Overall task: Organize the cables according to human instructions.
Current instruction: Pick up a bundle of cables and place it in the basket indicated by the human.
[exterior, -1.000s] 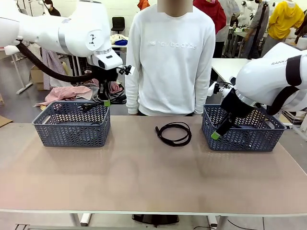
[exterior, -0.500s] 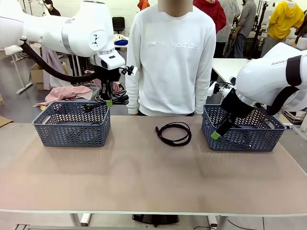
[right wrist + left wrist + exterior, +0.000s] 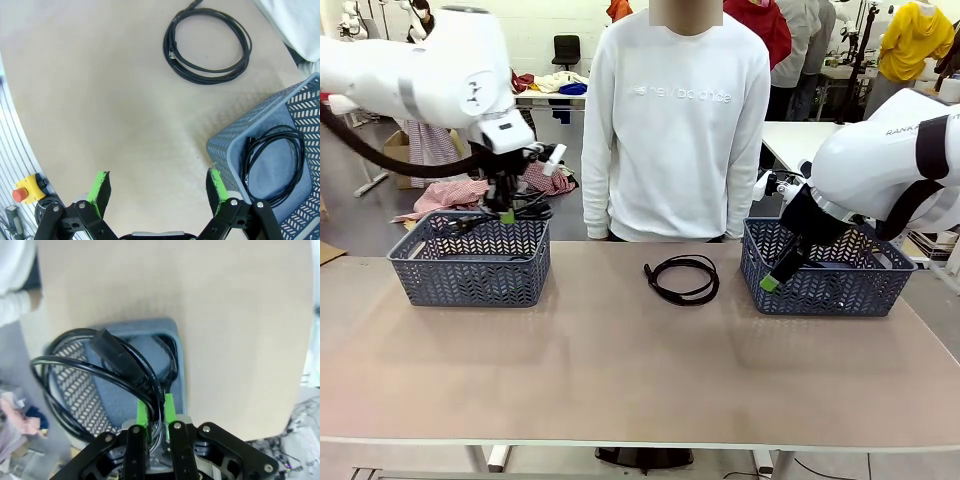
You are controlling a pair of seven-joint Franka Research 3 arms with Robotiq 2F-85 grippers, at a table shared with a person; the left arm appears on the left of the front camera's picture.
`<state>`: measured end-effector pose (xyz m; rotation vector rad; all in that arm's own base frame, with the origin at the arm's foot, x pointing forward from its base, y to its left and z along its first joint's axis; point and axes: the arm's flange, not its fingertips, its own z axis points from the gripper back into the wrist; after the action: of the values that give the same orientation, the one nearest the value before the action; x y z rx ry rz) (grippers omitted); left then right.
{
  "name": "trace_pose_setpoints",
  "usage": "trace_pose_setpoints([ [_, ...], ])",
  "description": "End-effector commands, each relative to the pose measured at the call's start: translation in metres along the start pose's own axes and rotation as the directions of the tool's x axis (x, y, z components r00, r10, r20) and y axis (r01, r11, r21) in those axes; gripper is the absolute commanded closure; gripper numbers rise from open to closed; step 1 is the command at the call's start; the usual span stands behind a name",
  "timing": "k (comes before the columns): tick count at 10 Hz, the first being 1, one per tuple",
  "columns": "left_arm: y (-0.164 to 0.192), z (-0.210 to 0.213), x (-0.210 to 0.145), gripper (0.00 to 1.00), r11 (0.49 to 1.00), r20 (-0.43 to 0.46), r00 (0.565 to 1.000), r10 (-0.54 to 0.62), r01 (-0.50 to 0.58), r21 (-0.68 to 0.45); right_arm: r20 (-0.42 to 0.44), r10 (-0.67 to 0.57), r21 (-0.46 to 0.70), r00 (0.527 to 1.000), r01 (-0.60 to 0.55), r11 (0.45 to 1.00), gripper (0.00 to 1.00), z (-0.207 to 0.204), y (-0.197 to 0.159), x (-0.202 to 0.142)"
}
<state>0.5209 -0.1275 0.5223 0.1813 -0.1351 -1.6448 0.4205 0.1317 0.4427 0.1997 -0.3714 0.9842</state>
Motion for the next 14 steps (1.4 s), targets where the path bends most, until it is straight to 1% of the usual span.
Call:
trace_pose_setpoints([
  [1, -0.016, -0.004, -0.027, 0.85, 0.999, 0.025, 0.999, -0.037, 0.037, 0.031, 0.001, -0.002, -0.003, 1.0, 0.002, 1.0, 0.0, 0.001, -0.001, 0.002],
  [3, -0.013, -0.012, -0.051, 0.85, 0.999, 0.023, 0.999, -0.033, 0.032, 0.039, 0.001, -0.002, -0.003, 1.0, 0.002, 1.0, 0.0, 0.001, -0.001, 0.002],
  [6, -0.001, -0.029, -0.062, 0.85, 0.998, 0.025, 0.999, -0.048, 0.048, 0.032, 0.001, -0.002, -0.003, 1.0, 0.002, 1.0, 0.0, 0.001, -0.001, 0.002],
  [10, 0.016, -0.049, -0.053, 0.85, 0.998, 0.011, 0.998, -0.056, 0.056, 0.022, 0.001, -0.002, -0.003, 1.0, 0.002, 1.0, 0.0, 0.001, -0.001, 0.002],
  [14, 0.022, -0.062, -0.05, 0.85, 0.999, 0.033, 0.999, -0.038, 0.037, 0.024, 0.001, -0.002, -0.003, 1.0, 0.002, 1.0, 0.0, 0.001, -0.001, 0.002],
])
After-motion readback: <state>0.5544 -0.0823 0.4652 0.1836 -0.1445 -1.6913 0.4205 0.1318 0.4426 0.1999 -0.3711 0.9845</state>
